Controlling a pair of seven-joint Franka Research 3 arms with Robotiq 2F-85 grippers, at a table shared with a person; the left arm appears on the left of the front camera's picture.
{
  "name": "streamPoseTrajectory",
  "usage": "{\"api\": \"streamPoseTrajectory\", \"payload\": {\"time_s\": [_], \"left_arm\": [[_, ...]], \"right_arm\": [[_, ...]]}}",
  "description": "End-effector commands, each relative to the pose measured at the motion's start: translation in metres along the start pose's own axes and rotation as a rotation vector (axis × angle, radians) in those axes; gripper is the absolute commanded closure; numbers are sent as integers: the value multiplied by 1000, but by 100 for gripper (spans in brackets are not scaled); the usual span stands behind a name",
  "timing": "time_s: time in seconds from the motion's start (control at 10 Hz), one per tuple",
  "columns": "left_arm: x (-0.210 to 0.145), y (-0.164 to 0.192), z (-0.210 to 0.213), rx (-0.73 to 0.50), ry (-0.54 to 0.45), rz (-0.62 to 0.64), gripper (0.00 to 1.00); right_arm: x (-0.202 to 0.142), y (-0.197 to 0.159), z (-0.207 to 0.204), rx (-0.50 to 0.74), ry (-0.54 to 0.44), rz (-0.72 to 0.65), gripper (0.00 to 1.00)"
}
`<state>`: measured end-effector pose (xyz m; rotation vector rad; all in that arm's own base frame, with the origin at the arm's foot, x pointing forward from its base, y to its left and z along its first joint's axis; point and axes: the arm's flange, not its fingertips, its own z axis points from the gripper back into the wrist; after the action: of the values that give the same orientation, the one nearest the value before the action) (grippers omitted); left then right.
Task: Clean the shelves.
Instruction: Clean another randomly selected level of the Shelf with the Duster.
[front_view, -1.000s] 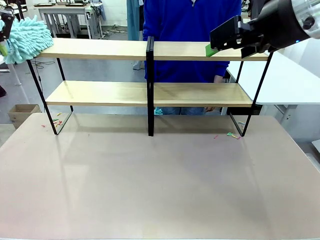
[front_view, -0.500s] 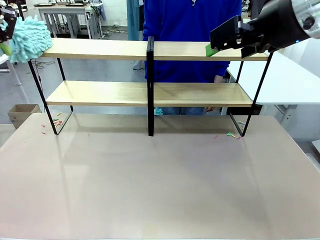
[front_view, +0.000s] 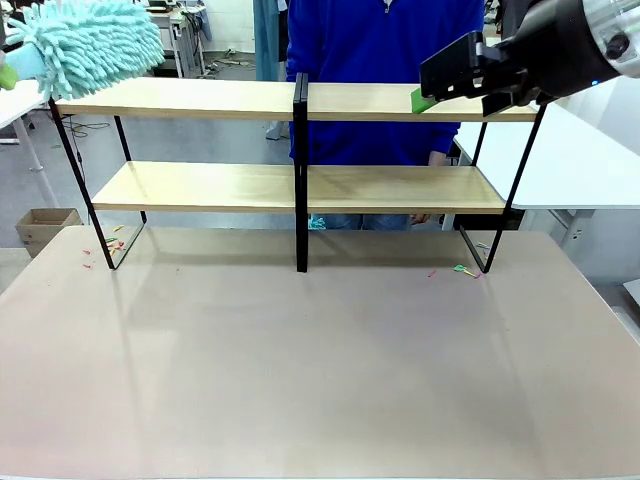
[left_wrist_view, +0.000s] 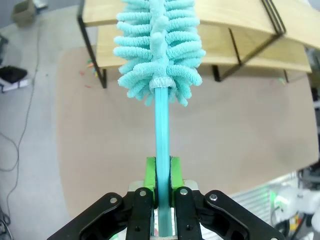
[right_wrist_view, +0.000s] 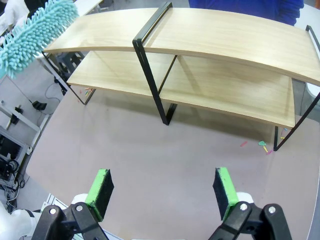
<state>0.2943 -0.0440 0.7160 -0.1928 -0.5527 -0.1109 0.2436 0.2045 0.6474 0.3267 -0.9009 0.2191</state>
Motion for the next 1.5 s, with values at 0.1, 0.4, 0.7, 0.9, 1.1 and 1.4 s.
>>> {"api": "streamPoseTrajectory", "payload": {"time_s": [0.1, 0.4, 0.7, 0.9, 1.1, 1.4], "left_arm": [[-19, 37, 30, -179, 48, -194, 87], [-36, 123, 71, -383, -11, -327, 87], [-78, 224, 95, -613, -272, -414, 87], [-98, 269, 89, -710, -382, -205, 87], [-100, 289, 67, -647, -274, -57, 87], [-111, 289, 90, -670, -382, -213, 87]], "right_arm": [[0, -1, -1, 5, -1, -4, 0], [0, -1, -1, 5, -1, -4, 0], [0, -1, -1, 5, -1, -4, 0], [0, -1, -1, 5, -1, -4, 0], [0, -1, -1, 5, -1, -4, 0], [0, -1, -1, 5, -1, -4, 0]]}}
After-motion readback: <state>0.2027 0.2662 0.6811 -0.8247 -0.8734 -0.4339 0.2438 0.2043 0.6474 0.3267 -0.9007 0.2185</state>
